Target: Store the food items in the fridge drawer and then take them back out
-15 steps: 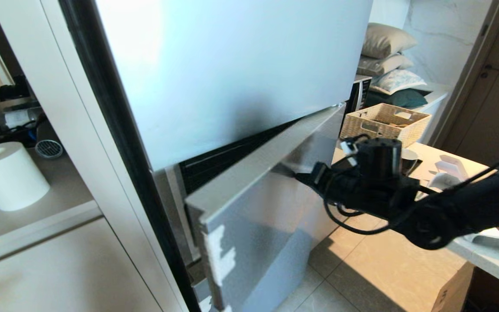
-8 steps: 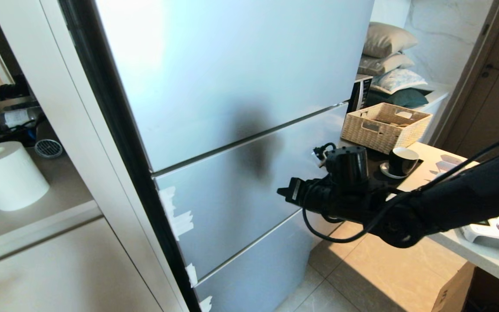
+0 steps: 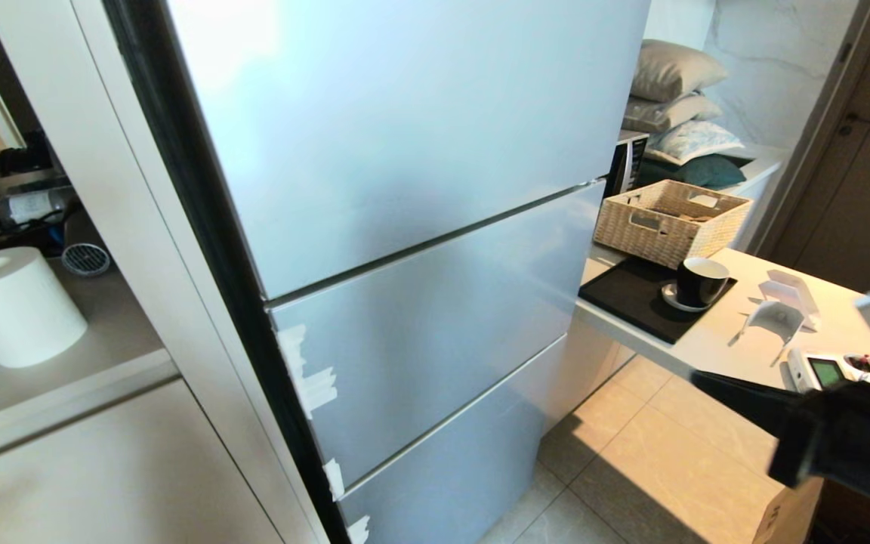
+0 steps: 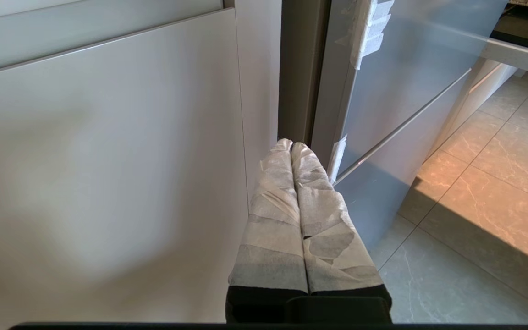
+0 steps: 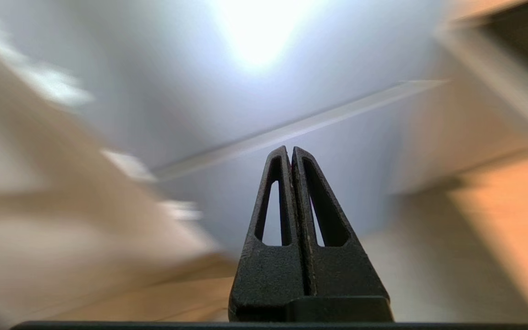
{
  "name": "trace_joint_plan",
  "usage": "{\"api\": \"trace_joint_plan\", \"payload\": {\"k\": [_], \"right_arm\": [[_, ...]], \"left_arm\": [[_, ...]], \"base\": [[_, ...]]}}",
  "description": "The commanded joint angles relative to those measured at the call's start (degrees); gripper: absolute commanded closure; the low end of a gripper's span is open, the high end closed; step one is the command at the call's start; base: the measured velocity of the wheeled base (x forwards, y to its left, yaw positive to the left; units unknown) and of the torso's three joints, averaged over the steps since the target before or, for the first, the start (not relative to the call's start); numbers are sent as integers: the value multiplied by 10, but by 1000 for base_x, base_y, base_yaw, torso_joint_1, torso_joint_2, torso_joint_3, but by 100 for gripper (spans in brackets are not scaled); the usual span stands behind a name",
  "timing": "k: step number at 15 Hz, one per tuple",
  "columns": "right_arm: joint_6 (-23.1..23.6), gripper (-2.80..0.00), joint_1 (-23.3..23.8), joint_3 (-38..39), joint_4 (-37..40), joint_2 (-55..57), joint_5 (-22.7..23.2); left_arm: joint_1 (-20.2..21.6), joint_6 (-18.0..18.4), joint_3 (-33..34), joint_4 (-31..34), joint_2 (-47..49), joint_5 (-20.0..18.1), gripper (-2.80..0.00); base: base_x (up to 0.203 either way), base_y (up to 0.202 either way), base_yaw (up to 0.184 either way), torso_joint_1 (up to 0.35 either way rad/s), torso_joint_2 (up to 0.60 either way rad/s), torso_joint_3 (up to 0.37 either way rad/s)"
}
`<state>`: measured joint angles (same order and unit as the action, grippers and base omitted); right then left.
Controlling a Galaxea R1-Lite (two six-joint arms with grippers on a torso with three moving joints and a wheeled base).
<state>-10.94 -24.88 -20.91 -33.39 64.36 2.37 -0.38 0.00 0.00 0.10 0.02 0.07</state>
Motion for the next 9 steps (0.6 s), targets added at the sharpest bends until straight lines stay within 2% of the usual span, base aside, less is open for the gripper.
{"api": "trace_joint_plan", "payload": {"k": [1, 3, 6, 8, 9], "right_arm": [[58, 0, 60, 102, 10, -206, -9], [102, 0, 112, 161, 76, -327, -18], [146, 0, 147, 192, 262, -471, -18], [133, 0, 165, 207, 331, -487, -16], [133, 0, 167, 209, 335, -485, -15]], "left_arm": [[0, 0, 0, 0, 0, 0, 0], [0, 0, 0, 0, 0, 0, 0], [0, 0, 0, 0, 0, 0, 0], [0, 0, 0, 0, 1, 0, 0], [0, 0, 0, 0, 0, 0, 0]], "base": [[0, 0, 0, 0, 0, 0], [0, 0, 0, 0, 0, 0], [0, 0, 0, 0, 0, 0], [0, 0, 0, 0, 0, 0], [0, 0, 0, 0, 0, 0]]}}
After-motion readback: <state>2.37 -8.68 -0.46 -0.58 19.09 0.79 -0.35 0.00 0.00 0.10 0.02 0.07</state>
